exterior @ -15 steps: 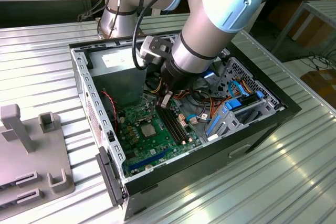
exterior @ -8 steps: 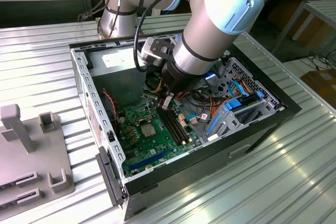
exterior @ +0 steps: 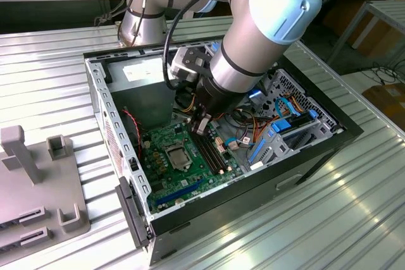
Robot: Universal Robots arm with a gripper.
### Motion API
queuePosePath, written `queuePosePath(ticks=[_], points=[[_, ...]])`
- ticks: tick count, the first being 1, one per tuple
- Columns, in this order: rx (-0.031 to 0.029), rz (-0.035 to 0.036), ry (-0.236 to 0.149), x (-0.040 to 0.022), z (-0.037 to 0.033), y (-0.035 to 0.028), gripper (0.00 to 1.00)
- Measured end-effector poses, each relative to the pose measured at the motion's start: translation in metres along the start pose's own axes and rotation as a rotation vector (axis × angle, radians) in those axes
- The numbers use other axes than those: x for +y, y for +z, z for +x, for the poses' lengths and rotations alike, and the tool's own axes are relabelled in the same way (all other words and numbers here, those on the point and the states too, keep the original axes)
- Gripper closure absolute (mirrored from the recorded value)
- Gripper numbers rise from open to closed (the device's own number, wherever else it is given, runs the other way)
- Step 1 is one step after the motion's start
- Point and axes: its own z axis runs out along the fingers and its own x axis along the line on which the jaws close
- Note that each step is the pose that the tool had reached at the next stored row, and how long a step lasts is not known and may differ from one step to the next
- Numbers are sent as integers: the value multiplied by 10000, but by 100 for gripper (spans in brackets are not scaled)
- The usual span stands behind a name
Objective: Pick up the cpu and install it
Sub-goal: 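Close the cpu cover, then install the first cpu locking lever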
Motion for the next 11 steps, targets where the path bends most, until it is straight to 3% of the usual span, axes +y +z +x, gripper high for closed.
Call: queuePosePath(ticks=[11], points=[[2, -1, -10, 1, 0, 0, 89]])
